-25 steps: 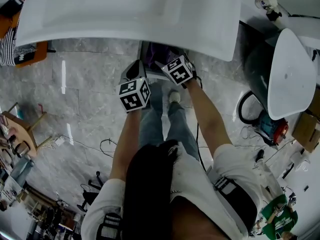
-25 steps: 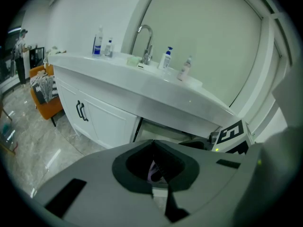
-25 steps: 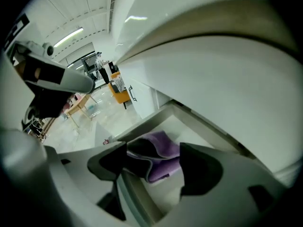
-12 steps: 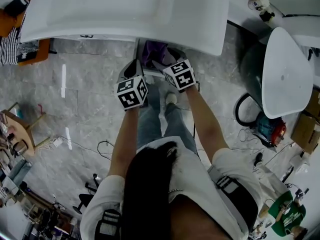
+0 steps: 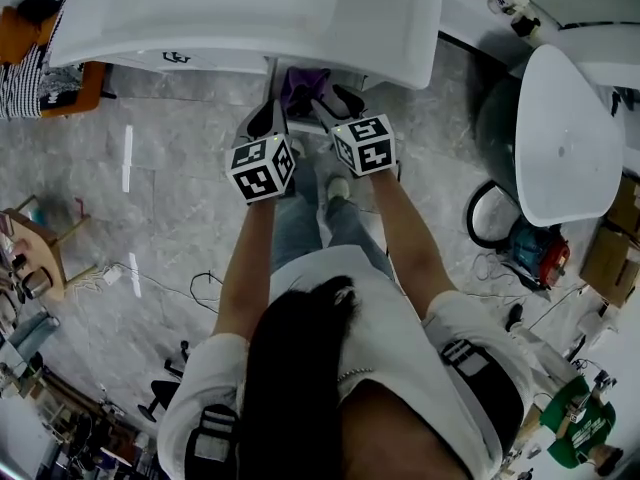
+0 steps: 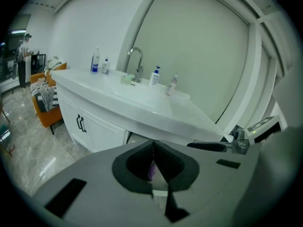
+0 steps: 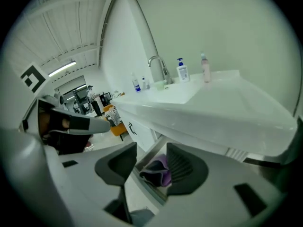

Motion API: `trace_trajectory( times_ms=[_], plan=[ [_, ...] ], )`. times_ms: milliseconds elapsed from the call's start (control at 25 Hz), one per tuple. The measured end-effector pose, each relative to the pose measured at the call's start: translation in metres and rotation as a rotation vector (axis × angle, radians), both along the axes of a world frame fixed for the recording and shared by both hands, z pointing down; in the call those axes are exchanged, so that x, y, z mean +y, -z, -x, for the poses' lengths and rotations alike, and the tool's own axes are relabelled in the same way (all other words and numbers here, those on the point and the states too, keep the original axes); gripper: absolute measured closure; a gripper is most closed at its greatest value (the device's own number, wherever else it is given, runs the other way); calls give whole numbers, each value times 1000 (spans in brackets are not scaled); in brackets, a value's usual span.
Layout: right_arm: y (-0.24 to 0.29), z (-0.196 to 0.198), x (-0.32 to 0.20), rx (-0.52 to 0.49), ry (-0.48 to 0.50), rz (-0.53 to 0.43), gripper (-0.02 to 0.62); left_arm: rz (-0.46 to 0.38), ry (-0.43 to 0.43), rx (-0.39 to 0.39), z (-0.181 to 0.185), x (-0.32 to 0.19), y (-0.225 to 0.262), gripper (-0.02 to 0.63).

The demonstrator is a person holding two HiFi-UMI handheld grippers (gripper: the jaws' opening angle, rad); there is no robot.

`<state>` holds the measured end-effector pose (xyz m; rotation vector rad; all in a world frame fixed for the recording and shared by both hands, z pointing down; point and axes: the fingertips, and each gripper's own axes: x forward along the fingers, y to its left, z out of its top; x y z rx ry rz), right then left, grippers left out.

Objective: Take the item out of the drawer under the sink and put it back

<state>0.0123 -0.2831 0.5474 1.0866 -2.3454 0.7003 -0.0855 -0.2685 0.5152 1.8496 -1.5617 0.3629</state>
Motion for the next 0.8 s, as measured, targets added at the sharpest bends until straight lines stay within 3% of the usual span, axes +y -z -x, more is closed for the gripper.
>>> trace_trajectory(
  times_ms=[120, 280, 480, 800],
  plan=[
    [14, 0, 6, -13, -6, -21, 403, -26, -6, -1, -2, 7, 11, 601],
    [32, -3, 14, -13, -31, -50, 493, -46, -24, -20, -6, 18, 24, 601],
    [45, -8, 22, -12, -50, -57, 549, -82, -29, -12, -15, 23, 42, 601],
    [75, -9, 29, -28, -75, -125, 580, -121, -29, -6, -20, 31, 60, 601]
  ],
)
